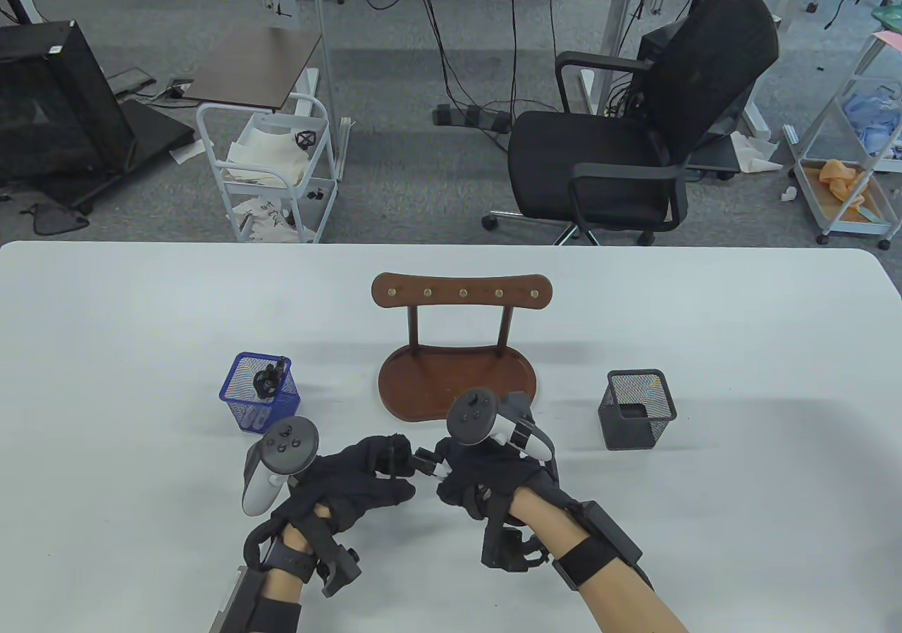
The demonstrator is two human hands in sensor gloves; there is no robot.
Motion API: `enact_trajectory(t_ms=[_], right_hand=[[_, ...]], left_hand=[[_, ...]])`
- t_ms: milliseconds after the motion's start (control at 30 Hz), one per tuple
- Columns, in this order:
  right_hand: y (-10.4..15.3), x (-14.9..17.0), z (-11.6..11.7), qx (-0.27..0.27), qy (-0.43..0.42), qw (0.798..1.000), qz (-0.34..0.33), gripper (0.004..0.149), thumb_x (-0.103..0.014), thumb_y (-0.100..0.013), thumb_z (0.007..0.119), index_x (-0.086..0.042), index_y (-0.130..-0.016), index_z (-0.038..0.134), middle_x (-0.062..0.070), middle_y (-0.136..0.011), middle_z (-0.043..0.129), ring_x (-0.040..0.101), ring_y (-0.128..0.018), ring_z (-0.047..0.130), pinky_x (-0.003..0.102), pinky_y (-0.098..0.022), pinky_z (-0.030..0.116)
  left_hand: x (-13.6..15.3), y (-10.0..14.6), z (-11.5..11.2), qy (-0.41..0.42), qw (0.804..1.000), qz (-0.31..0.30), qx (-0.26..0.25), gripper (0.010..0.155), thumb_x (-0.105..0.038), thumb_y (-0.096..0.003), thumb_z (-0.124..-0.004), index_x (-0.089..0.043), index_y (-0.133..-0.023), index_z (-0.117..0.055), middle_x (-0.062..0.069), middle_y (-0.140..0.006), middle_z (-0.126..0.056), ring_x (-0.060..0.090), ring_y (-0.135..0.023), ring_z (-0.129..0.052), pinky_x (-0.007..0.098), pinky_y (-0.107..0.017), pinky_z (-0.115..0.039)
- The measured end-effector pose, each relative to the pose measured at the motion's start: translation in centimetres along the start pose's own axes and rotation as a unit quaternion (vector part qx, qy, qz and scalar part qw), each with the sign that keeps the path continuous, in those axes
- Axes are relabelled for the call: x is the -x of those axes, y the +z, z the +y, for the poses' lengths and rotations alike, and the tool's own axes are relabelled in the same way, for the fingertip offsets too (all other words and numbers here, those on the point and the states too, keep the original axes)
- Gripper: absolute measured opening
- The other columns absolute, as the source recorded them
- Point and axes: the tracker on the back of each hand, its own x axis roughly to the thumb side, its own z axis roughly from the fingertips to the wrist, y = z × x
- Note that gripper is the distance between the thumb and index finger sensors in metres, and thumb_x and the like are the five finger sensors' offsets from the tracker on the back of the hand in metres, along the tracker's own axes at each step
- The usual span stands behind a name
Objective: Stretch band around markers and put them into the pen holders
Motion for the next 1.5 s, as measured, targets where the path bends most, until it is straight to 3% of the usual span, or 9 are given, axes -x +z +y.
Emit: enact_trajectory(t_ms=[667,933,1067,1233,1433,1500], right_hand=[[-0.6,-1.5,1.6,-0.028,0.056,0.998,0.011,0.045,-0.026,-0.054,0.083,-0.024,-0.091,0.058,0.005,-0.091,0.078,0.032,-0.073,0.087,0.057,-0.067,0.068],[-0.3,-1.9,1.5,-0.033,0.056,0.998,-0.007,0.046,-0.025,-0.054,0.085,-0.024,-0.092,0.060,0.005,-0.091,0.079,0.032,-0.074,0.087,0.057,-0.068,0.068],[0.0,-1.6,0.8,-0.028,0.025,0.999,-0.031,0.045,-0.025,-0.053,0.085,-0.025,-0.092,0.061,0.003,-0.091,0.080,0.031,-0.074,0.087,0.056,-0.069,0.068],[0.0,-1.2,0.2,-0.053,-0.056,0.992,-0.097,0.046,-0.026,-0.054,0.084,-0.029,-0.092,0.058,0.000,-0.092,0.078,0.029,-0.078,0.083,0.054,-0.074,0.063],[0.8,-2.6,0.6,0.021,0.008,0.994,-0.108,0.050,-0.026,-0.055,0.082,-0.031,-0.094,0.052,-0.003,-0.093,0.074,0.026,-0.081,0.079,0.052,-0.078,0.060],[1.3,-3.1,0.8,0.077,0.040,0.991,-0.103,0.052,-0.027,-0.054,0.081,-0.031,-0.095,0.049,-0.004,-0.093,0.074,0.024,-0.080,0.081,0.051,-0.078,0.063]], left_hand=[[-0.7,-0.4,-1.1,-0.051,0.998,0.006,0.025,0.077,-0.040,-0.0474,-0.096,-0.007,-0.108,-0.063,0.014,-0.102,-0.087,0.049,-0.105,-0.065,0.072,-0.075,-0.050],[-1.1,-0.5,-1.4,-0.115,0.992,0.028,0.047,0.077,-0.043,-0.0473,-0.096,-0.009,-0.108,-0.063,0.011,-0.102,-0.087,0.049,-0.104,-0.067,0.072,-0.075,-0.051],[-0.7,-0.7,-1.2,-0.086,0.995,0.025,0.049,0.077,-0.045,-0.0471,-0.096,-0.011,-0.108,-0.063,0.009,-0.102,-0.088,0.048,-0.104,-0.067,0.072,-0.075,-0.051],[0.5,-0.9,-0.7,0.006,0.998,0.018,0.063,0.079,-0.051,-0.0455,-0.096,-0.012,-0.107,-0.066,0.011,-0.101,-0.089,0.049,-0.104,-0.067,0.073,-0.074,-0.051],[1.0,-1.1,-0.8,0.049,0.995,0.017,0.086,0.088,-0.056,-0.0434,-0.095,-0.009,-0.109,-0.060,0.015,-0.104,-0.084,0.051,-0.106,-0.062,0.074,-0.075,-0.049],[0.8,-1.1,-0.8,0.045,0.995,0.011,0.093,0.092,-0.058,-0.0440,-0.093,-0.007,-0.112,-0.055,0.015,-0.107,-0.081,0.051,-0.107,-0.060,0.074,-0.075,-0.049]])
